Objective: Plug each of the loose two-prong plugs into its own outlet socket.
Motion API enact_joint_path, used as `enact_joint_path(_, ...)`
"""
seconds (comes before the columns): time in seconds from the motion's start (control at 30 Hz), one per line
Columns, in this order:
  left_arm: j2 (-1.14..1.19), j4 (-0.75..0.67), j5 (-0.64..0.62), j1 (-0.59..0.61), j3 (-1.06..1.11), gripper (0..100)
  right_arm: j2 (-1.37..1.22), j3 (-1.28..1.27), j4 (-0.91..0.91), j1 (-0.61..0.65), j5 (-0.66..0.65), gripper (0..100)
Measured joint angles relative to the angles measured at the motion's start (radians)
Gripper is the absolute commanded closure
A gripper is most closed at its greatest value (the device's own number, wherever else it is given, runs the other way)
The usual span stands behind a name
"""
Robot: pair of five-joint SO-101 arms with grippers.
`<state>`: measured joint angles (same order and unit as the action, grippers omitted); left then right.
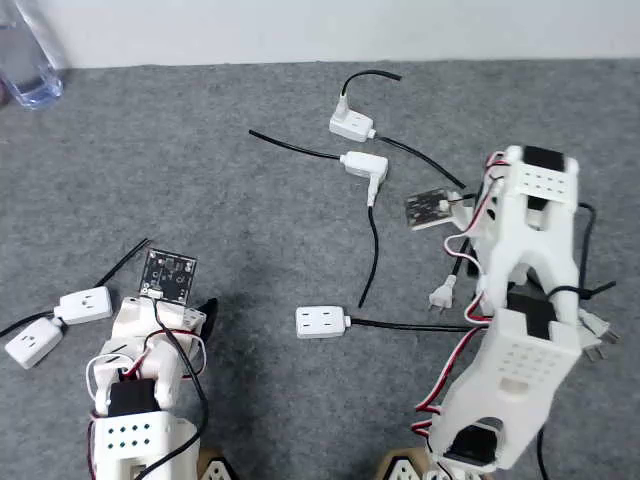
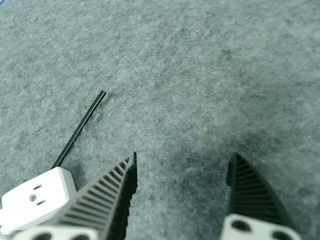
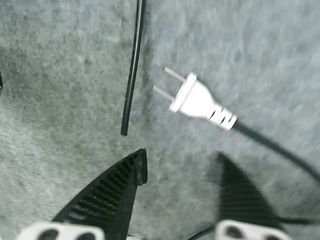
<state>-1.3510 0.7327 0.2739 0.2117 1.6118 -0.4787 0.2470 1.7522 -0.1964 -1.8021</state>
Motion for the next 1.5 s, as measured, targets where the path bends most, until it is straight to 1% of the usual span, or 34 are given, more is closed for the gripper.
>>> enact_joint_path(0.07, 0.000, 0.000, 0.000, 0.000, 0.000, 72, 0.000, 0.000, 0.000, 0.035, -0.006, 57.8)
enact_joint_path(0.3, 0.000, 0.000, 0.000, 0.000, 0.000, 72, 0.000, -0.003, 0.000, 0.153, -0.066, 65.7)
enact_joint_path(0.5, 0.000, 0.000, 0.000, 0.000, 0.000, 72, 0.000, -0.084, 0.000, 0.132, -0.222, 66.3)
enact_joint_path(0.7, 0.000, 0.000, 0.000, 0.000, 0.000, 72, 0.000, -0.101, 0.000, 0.034, -0.371, 66.3)
enact_joint_path(0.8, 0.000, 0.000, 0.000, 0.000, 0.000, 72, -0.006, -0.101, 0.000, 0.012, -0.423, 66.3)
enact_joint_path(0.9, 0.000, 0.000, 0.000, 0.000, 0.000, 72, -0.060, -0.101, -0.006, 0.008, -0.457, 66.3)
enact_joint_path(1.13, 0.000, 0.000, 0.000, 0.000, 0.000, 72, -0.117, -0.069, -0.015, 0.008, -0.462, 66.5)
enact_joint_path(1.2, 0.000, 0.000, 0.000, 0.000, 0.000, 72, -0.117, -0.069, -0.015, 0.020, -0.462, 70.1)
enact_joint_path(1.27, 0.000, 0.000, 0.000, 0.000, 0.000, 72, -0.120, -0.068, -0.018, 0.032, -0.459, 77.9)
enact_joint_path(1.4, 0.000, 0.000, 0.000, 0.000, 0.000, 72, -0.126, -0.048, -0.021, 0.069, -0.411, 94.1)
enact_joint_path(1.43, 0.000, 0.000, 0.000, 0.000, 0.000, 72, -0.126, -0.048, -0.025, 0.075, -0.400, 96.2)
enact_joint_path(1.5, 0.000, 0.000, 0.000, 0.000, 0.000, 72, -0.126, -0.049, -0.034, 0.078, -0.385, 97.2)
